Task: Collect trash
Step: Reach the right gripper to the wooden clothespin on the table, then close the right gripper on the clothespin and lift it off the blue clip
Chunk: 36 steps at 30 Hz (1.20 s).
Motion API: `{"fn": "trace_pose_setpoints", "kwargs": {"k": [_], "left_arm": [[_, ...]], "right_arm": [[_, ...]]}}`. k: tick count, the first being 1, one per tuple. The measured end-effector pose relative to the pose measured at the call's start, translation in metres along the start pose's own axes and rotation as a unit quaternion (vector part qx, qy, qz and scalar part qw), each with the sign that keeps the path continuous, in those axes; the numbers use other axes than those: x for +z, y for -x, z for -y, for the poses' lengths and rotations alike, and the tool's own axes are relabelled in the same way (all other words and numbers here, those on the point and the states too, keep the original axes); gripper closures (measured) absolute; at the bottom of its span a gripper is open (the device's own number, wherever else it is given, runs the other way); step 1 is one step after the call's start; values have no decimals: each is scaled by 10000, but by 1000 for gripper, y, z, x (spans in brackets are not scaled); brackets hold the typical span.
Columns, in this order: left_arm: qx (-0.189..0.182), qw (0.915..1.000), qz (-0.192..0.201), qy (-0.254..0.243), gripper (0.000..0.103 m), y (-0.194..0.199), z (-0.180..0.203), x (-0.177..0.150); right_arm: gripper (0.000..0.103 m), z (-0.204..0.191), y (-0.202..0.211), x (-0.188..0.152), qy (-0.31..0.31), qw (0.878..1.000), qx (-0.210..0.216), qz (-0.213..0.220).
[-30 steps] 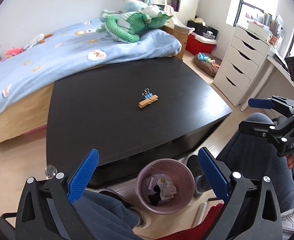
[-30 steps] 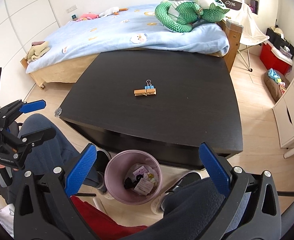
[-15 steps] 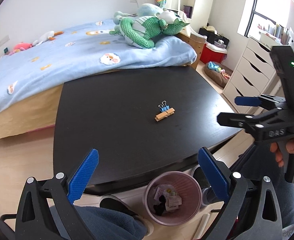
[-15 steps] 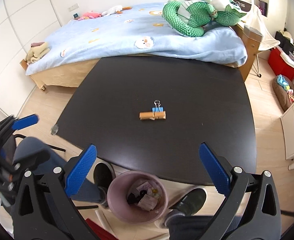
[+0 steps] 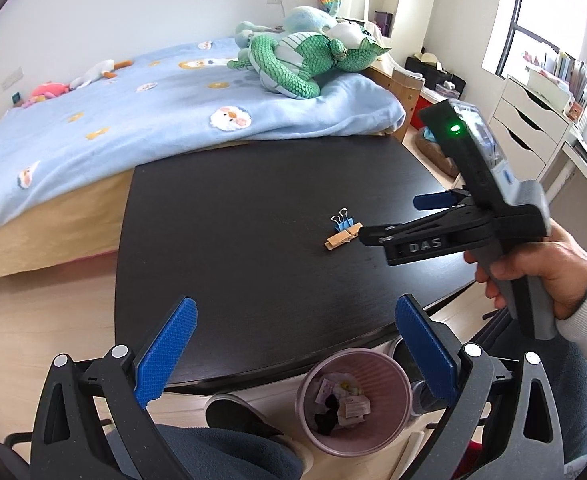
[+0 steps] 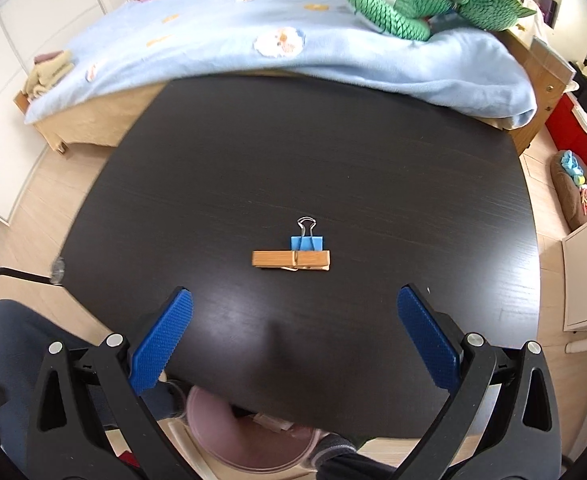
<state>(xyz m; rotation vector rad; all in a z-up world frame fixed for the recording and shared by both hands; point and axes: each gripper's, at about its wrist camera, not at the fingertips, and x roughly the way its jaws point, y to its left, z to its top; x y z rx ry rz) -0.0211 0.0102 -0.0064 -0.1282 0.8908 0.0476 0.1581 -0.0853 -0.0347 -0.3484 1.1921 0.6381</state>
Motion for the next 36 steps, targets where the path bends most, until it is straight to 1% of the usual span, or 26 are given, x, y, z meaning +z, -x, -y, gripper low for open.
{"fn": "trace_pose_setpoints", "kwargs": {"k": [8,13,14,15,17,20,23,25,27,36], "left_arm": [[15,10000,-49,36,8,-4,-5,1],[-4,9999,-80,62,8,-7,-6,0],[-8,9999,-84,73,8,-8,-7,0],[-9,9999,-90,84,8,-8,-8,0],[-7,9999,-105,102,8,-10,-8,-1],[-17,9998,-124,132,8,-11,-10,-2],[-22,9998,-147,152,8,-13,-11,-3],[-30,9997,-157,162,8,-13,-11,-3],[-33,9997,-160,166,8,-14,-11,-3],[-72,9998,-154,112,8,-20,-7,1]], "right_arm": [[3,-2,-46,11,67,9991,-109,-413],[3,-5,-63,13,84,9985,-106,-526],[5,-5,-66,13,90,9985,-111,-533],[13,-6,-68,13,99,9984,-102,-546],[23,-6,-72,13,103,9980,-110,-611],[23,-6,-75,13,85,9979,-95,-632],[33,-6,-77,12,97,9978,-103,-647],[36,-6,-76,11,121,9979,-114,-627],[43,-6,-75,11,153,9979,-144,-607],[43,-1,-64,10,136,9987,-88,-489]]}}
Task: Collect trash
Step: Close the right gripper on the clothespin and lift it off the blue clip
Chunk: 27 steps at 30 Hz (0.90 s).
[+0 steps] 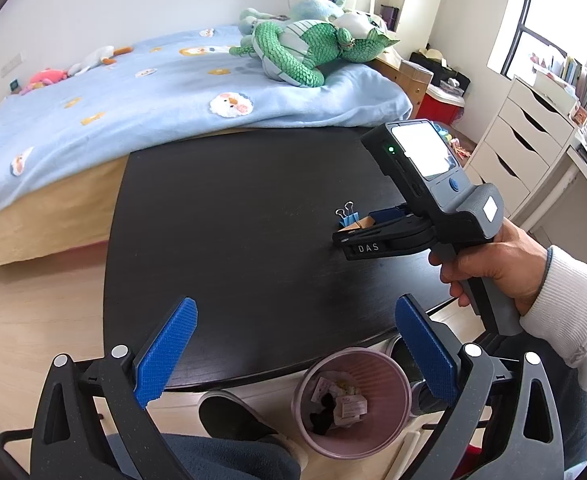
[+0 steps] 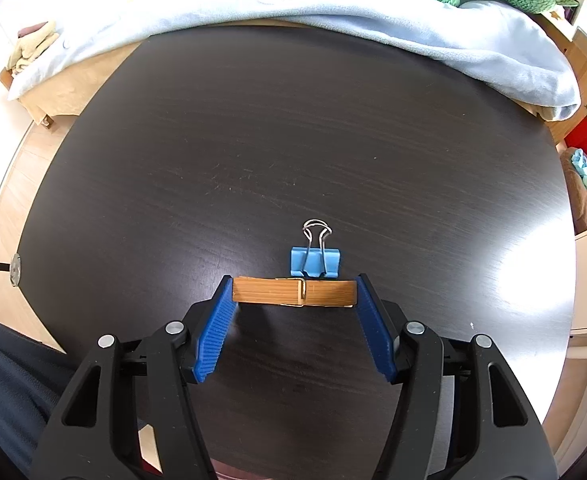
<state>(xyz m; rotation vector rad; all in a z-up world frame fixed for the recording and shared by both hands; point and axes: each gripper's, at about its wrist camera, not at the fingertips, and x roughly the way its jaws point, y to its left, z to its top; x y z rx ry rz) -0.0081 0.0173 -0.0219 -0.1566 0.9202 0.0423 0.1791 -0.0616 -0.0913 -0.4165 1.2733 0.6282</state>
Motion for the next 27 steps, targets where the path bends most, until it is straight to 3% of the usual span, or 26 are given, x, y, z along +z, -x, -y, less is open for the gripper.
{"fn": "trace_pose_setpoints", "kwargs": {"k": [12,27], "left_arm": [[-152,9996,62,-228,8,-19,13,30],[-634,9961,-317,-528,8,-83,19,82]], "right_arm": [[43,23,31,-14,-113,9997,-61,186],[43,55,45,-29,-271,9994,-137,191]]}}
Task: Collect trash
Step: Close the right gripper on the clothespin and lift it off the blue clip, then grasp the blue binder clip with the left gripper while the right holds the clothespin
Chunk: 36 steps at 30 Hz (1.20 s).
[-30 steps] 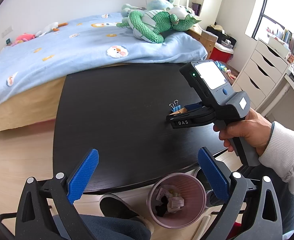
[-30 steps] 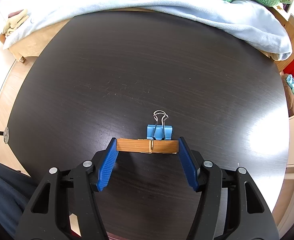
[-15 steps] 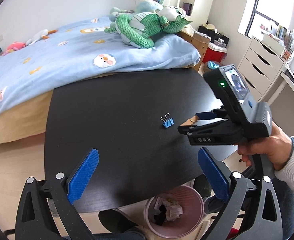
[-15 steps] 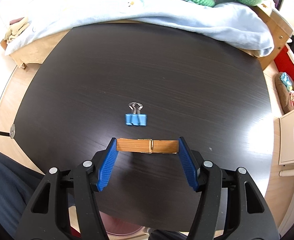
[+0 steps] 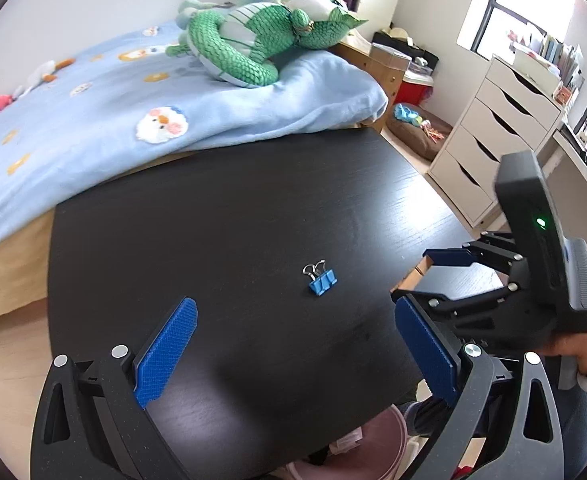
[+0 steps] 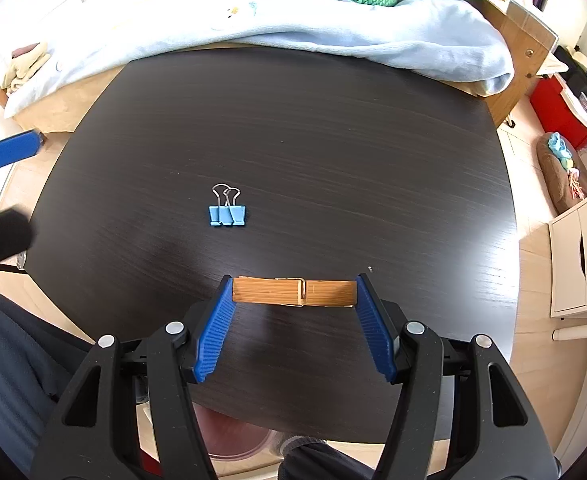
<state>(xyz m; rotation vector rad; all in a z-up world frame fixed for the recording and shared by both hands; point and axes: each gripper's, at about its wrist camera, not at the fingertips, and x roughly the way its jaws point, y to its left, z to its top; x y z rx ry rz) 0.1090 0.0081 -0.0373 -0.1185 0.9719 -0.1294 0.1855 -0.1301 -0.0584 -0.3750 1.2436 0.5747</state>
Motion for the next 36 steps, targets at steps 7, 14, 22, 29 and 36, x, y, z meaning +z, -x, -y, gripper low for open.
{"fn": "trace_pose_setpoints", "kwargs": {"k": [7,14,22,29,36], "left_arm": [[-226,9993,-300,-9,8,-39,6,19],[-336,9977,-578,146,8,-71,4,21],[-525,9955,-710,343,34,-92,4,19],[-525,9944,-860,303,62,-105,7,16],[-555,9933,-958,331,88,-111,7,13]], "right_arm": [[43,9,5,-6,-68,10000,-23,17],[43,13,7,-11,-70,10000,-9,-2],[43,19,4,-17,-108,9999,-5,-58],[43,19,2,-16,-90,9999,18,-55],[43,19,0,-17,-84,9999,23,-70]]}}
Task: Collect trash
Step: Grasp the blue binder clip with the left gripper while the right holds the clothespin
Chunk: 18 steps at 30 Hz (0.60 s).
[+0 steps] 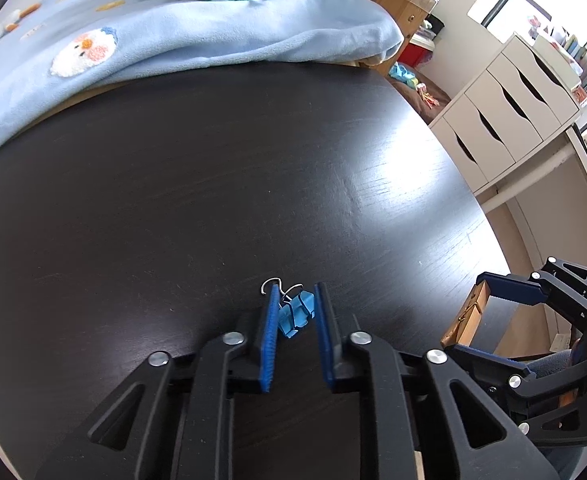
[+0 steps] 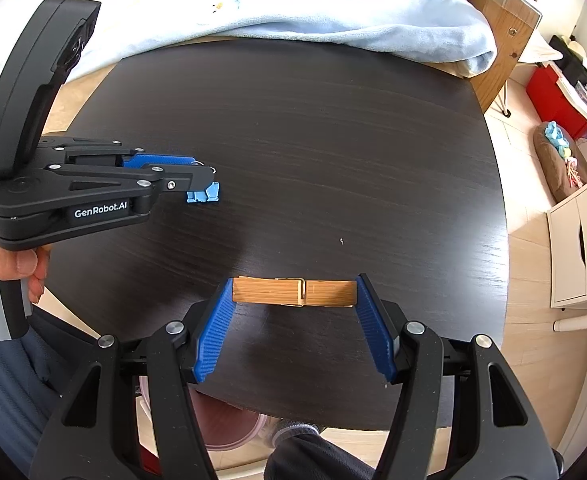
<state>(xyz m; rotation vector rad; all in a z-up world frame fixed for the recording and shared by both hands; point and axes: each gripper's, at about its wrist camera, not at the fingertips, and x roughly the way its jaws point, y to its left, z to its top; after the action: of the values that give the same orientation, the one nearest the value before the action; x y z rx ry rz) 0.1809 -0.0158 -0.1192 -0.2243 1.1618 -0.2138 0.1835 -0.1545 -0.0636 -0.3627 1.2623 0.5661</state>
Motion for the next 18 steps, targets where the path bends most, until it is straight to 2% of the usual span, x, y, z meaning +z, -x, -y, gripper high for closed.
{"fn": "trace_pose_setpoints", "kwargs": {"k": [8,11,18], "left_arm": [[-14,9999,62,-92,100,3,3,3],[18,9999,83,-139,100,6,4,4],[339,9989,209,-261,101,29,7,-1]], "right_arm": [[43,-1,-1,0,8,10000,9,3],[43,-3,-1,0,20,10000,22,8],[43,-9,4,2,35,9999,88,97]]}}
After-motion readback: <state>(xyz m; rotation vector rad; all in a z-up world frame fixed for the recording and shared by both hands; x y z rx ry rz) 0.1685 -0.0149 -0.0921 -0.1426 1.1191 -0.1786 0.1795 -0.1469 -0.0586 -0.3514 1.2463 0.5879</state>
